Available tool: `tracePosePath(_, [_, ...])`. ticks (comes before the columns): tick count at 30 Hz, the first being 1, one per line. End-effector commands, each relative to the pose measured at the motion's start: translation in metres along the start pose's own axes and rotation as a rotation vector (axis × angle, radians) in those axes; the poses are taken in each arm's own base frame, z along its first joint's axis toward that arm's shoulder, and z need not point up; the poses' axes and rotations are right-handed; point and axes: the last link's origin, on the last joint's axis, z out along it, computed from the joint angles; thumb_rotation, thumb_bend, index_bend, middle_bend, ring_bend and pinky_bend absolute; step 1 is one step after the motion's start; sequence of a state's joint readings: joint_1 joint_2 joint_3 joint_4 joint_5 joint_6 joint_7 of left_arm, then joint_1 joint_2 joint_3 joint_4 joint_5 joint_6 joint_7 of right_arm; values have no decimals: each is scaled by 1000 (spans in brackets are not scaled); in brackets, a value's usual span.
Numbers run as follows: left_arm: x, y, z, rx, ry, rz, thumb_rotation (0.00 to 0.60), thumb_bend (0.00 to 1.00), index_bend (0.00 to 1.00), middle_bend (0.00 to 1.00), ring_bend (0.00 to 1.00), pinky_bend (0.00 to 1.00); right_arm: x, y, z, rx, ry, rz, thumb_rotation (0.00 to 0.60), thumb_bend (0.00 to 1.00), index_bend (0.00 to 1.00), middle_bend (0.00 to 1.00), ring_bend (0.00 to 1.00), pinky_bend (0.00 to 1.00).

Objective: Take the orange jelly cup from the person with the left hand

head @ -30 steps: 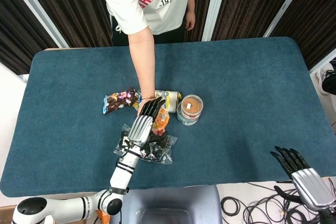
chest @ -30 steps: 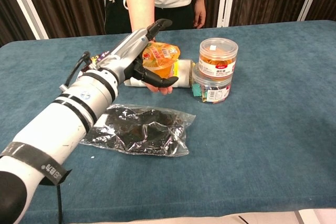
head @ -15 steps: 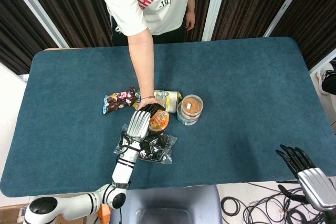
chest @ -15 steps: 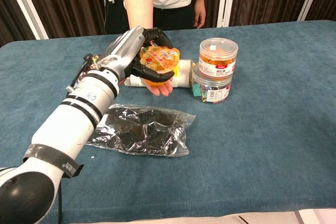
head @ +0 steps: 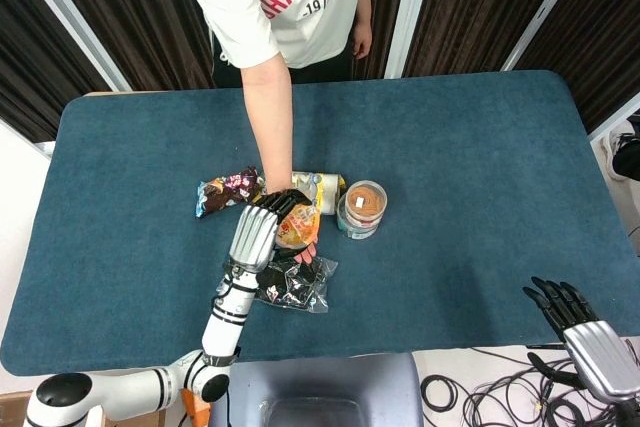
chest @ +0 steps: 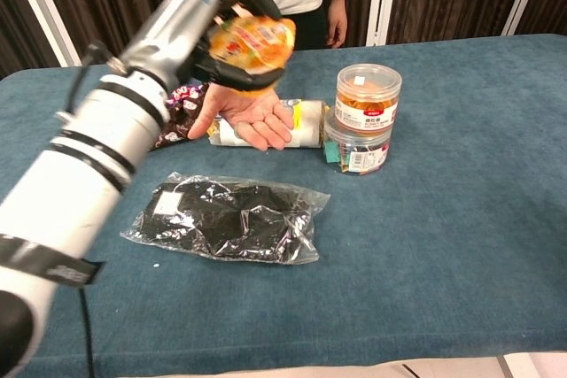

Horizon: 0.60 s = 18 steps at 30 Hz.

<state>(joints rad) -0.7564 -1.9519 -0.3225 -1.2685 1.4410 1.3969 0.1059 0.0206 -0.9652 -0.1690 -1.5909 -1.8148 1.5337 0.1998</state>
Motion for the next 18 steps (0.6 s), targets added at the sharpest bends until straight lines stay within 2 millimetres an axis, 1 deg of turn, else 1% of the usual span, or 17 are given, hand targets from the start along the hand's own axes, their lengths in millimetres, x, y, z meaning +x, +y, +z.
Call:
tracePosePath(1, [48, -17, -26, 14, 13, 117, 600, 305, 623, 585, 536, 730, -1, -2, 0, 2, -1, -4, 600, 211, 0, 0, 0, 0])
tracePosePath(2, [59, -25, -35, 34, 10, 141, 600, 303, 623, 585, 536, 730, -2, -3, 0, 3, -1, -6, 600, 211, 0, 0, 0, 0])
tracePosePath(5, [80, -44, -55, 97, 11, 153, 600, 301, 623, 585, 537, 730, -4, -4, 0, 4, -5, -12, 600, 211, 0, 0, 0, 0])
tracePosePath(6, [87, -54, -64, 128, 10, 158, 600, 301, 623, 585, 537, 730, -4, -4, 0, 3, -5, -13, 600, 211, 0, 0, 0, 0])
tracePosePath(8, [93, -72, -77, 176, -4, 174, 600, 300, 623, 584, 537, 730, -5, -5, 1, 1, -5, -17, 600, 211, 0, 0, 0, 0])
tracePosePath(11, [90, -105, -100, 274, -42, 169, 600, 298, 615, 582, 536, 730, -6, -6, 2, 2, -9, -22, 600, 211, 0, 0, 0, 0])
tracePosePath(12, [86, -119, -110, 313, -60, 165, 600, 297, 608, 582, 536, 729, -7, -7, 3, 4, -12, -24, 600, 211, 0, 0, 0, 0])
tracePosePath(15, [71, -149, -135, 391, -115, 139, 600, 296, 590, 575, 527, 719, -8, -7, 2, 4, -15, -32, 600, 211, 0, 0, 0, 0])
tracePosePath(18, [59, -167, -150, 427, -145, 112, 600, 295, 567, 556, 501, 688, -8, -7, 3, -1, -14, -35, 600, 211, 0, 0, 0, 0])
